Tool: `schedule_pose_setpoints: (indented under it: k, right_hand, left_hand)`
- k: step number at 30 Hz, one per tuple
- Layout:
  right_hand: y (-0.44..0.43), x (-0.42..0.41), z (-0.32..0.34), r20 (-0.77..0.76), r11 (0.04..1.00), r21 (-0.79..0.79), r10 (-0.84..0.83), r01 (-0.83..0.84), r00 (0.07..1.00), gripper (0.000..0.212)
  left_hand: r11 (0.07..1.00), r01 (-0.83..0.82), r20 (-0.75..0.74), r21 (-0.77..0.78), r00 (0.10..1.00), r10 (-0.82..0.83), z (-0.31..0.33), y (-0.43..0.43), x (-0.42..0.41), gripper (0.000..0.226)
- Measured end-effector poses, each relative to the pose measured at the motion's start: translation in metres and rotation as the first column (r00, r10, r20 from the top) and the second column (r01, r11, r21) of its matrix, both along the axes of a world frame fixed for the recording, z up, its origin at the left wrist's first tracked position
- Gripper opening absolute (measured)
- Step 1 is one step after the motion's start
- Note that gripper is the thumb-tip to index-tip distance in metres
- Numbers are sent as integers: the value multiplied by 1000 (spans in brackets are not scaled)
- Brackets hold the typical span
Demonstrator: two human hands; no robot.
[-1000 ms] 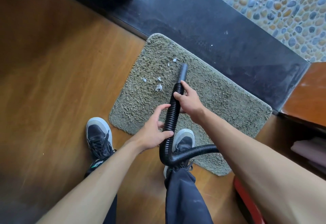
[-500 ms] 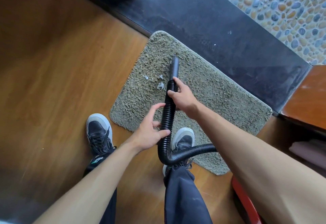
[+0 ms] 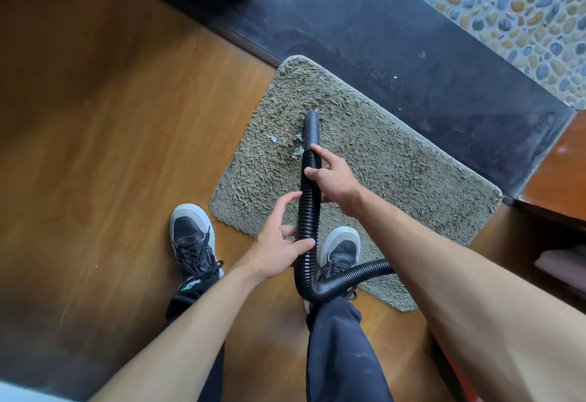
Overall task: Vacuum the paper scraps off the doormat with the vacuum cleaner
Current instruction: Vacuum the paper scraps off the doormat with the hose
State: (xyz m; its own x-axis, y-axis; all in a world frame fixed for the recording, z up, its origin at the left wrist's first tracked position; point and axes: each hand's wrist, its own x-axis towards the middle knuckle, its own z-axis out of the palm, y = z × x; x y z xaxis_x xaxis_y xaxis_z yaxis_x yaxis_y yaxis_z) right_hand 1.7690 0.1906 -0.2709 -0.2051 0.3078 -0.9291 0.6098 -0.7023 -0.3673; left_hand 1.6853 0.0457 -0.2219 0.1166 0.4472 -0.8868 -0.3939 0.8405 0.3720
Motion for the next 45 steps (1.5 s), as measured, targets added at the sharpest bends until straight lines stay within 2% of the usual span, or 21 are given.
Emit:
schedule_pose_setpoints:
  k: [5,11,17,25,35,45]
  right_hand:
    - [9,4,1,36,996,72,-52,49,998,62]
    - [4,21,5,73,994,1,-110,110,991,62]
    - [-29,24,13,43,987,-118,-105,110,994,61]
    - [-68,18,17,78,978,-101,-176,183,981,61]
    - [-62,1,18,47,987,-139,-71,77,996,61]
    - [-58,-13,18,6,998,-52,-28,28,1000,63]
  left_hand:
    - [999,29,-4,18,1000,-29,-2,15,0,79]
    - [996,90,47,17,995,-90,-1,12,9,79]
    - [998,60,51,-15,997,-59,18,-26,11,78]
    - [996,76,59,-53,996,-73,22,-54,3,78]
    - [997,45,33,-56,998,-43,23,-62,-5,77]
    - [999,22,28,-49,999,-20,17,-57,-16,77]
